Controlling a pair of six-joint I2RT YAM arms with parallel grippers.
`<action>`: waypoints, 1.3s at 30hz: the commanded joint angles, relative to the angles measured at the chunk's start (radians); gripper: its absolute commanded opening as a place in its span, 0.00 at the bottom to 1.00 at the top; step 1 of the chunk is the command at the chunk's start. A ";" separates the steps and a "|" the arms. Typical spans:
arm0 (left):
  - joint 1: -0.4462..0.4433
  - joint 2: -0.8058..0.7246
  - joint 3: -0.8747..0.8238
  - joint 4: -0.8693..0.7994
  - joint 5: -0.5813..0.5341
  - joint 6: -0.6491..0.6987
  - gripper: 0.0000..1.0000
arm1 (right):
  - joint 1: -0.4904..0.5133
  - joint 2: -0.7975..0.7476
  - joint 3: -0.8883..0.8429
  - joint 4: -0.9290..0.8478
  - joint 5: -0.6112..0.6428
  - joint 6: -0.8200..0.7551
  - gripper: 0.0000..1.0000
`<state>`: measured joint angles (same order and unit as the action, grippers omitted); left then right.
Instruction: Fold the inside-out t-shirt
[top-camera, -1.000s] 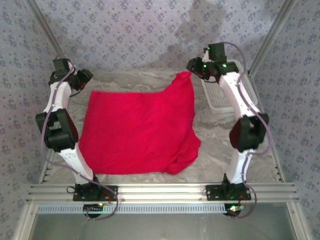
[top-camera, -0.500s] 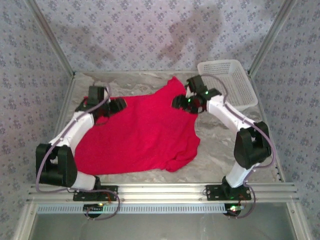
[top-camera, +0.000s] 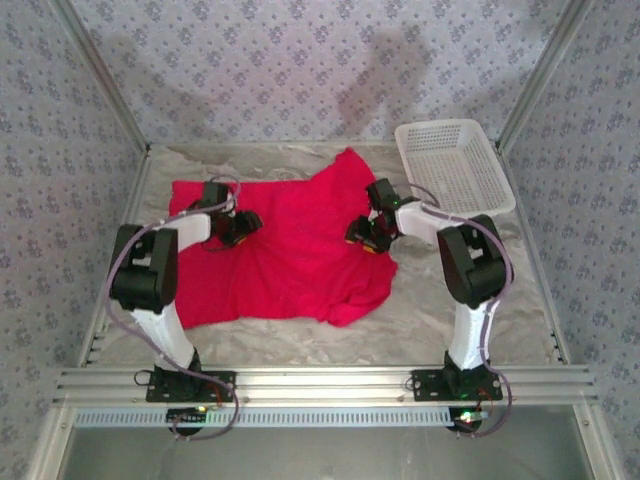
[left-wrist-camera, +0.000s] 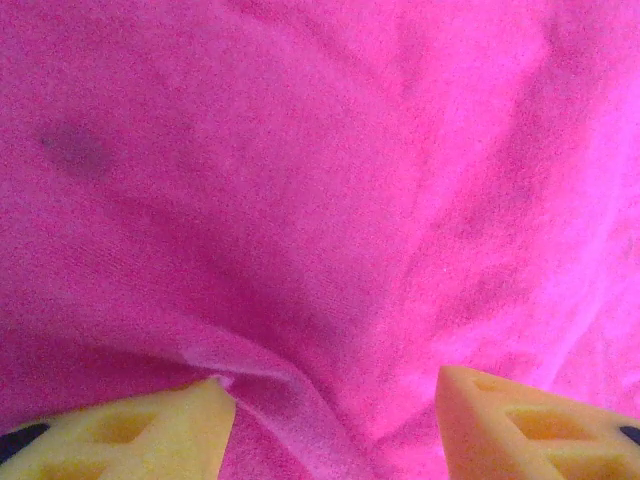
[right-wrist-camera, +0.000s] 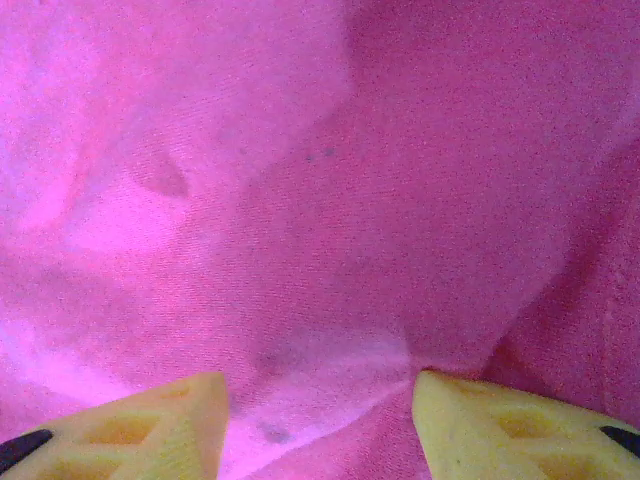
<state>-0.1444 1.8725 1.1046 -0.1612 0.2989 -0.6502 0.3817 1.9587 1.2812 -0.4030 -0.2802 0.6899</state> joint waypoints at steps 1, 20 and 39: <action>0.036 0.128 0.170 -0.035 -0.038 0.031 0.55 | -0.058 0.146 0.159 -0.031 0.052 -0.031 0.52; -0.504 -0.337 -0.215 0.115 -0.118 0.050 0.43 | -0.107 -0.544 -0.307 -0.073 0.062 -0.030 0.49; -0.616 -0.106 -0.152 0.088 -0.171 0.009 0.15 | 0.096 -0.477 -0.452 0.098 0.031 0.104 0.55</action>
<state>-0.7540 1.7630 0.9333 -0.0517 0.1436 -0.6479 0.4332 1.4322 0.8059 -0.3637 -0.2501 0.7406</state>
